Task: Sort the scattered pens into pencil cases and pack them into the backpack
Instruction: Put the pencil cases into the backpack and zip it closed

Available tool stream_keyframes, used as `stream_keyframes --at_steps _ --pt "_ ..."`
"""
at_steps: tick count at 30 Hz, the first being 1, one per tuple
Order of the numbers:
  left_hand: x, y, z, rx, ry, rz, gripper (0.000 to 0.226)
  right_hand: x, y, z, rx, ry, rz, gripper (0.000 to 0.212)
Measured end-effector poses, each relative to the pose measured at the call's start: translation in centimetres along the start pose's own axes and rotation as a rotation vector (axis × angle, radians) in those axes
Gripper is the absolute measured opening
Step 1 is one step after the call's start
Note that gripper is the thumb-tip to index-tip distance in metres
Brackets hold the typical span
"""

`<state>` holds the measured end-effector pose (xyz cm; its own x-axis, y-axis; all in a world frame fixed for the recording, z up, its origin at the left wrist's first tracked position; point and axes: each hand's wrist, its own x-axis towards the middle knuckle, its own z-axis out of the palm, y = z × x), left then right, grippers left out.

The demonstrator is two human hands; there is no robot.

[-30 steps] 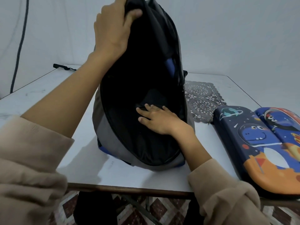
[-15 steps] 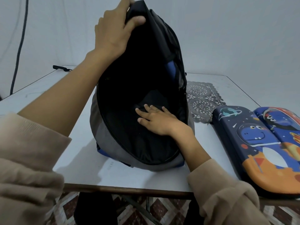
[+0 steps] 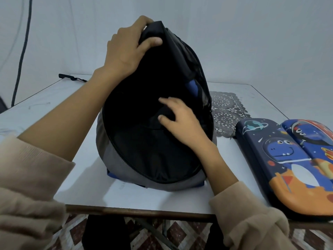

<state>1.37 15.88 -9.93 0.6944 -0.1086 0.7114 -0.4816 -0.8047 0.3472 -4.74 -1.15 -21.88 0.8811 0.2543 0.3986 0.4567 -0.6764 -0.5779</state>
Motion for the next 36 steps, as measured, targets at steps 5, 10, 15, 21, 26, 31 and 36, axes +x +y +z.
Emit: stream_keyframes --at_steps 5,10,15,21,26,31,36 --pt "-0.6 -0.7 0.1 0.02 -0.024 0.022 0.049 -0.3 -0.3 -1.8 0.155 0.304 -0.013 0.069" --pt "-1.2 -1.4 0.2 0.129 -0.057 0.093 0.046 0.0 -0.2 -2.6 0.212 0.401 0.057 0.073" --pt "-1.9 -1.8 0.6 0.152 -0.063 0.092 0.044 -0.2 -0.1 -2.5 0.2 0.376 0.082 0.075" --pt "-3.8 -2.8 1.6 0.159 -0.148 0.092 0.045 -0.6 0.2 -2.5 0.229 0.333 0.2 0.069" --pt "-6.3 -3.5 2.3 0.153 -0.323 0.102 0.047 -1.2 0.8 -2.8 0.322 0.304 0.35 0.052" --pt "-8.7 -3.4 2.6 0.14 -0.432 0.101 0.051 -2.5 0.7 -3.1 0.423 0.251 0.39 0.047" --pt "-9.5 -3.3 2.9 0.085 -0.433 0.136 0.056 -3.5 0.2 -3.1 0.459 0.249 0.356 0.045"
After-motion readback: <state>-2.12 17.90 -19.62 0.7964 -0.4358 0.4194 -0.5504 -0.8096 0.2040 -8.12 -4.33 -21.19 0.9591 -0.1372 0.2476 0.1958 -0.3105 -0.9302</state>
